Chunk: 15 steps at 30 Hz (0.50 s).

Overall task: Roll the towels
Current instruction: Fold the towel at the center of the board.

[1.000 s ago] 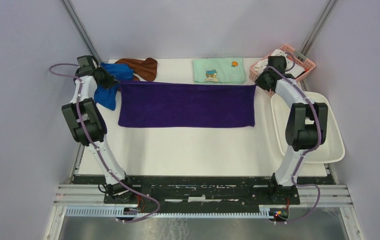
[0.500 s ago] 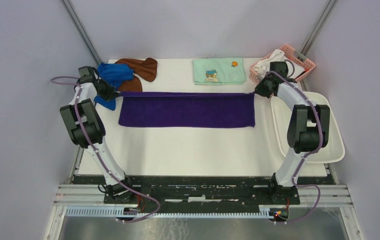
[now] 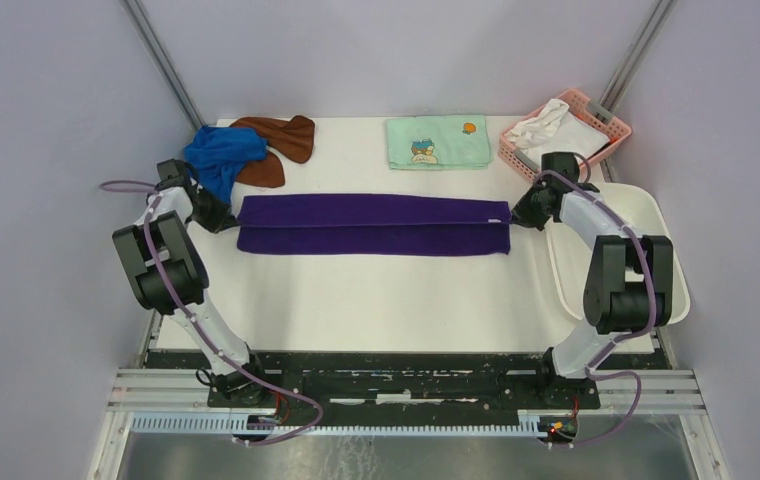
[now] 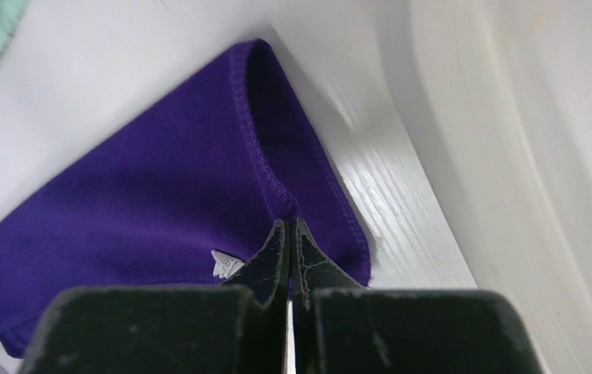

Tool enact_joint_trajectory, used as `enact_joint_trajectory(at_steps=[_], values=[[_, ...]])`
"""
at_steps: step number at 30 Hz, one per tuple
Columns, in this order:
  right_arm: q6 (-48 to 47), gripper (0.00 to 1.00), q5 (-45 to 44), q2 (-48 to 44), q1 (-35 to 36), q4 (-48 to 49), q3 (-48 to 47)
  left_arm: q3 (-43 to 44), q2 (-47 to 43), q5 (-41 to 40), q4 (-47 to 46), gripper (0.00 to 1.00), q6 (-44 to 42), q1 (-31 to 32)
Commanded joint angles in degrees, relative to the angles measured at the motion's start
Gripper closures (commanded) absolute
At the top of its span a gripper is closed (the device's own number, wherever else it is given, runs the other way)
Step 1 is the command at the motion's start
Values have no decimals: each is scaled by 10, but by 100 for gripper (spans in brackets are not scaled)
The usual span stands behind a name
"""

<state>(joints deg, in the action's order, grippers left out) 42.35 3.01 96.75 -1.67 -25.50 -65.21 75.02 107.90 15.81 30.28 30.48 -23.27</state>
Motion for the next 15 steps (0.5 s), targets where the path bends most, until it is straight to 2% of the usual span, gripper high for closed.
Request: enact_joint_trajectory(at_steps=[1,7,15], values=[[-6,100,-9,-38,-5,0,39,-22,-37,-20,-4,97,-36,-6],[-10,100,-10,-28,-7,15,73,-48,-56,-29,-12,97,-34,-6],[-18,100,-21,-37,-14,-5,42,-14,-84,-33,15,97,-26,-6]])
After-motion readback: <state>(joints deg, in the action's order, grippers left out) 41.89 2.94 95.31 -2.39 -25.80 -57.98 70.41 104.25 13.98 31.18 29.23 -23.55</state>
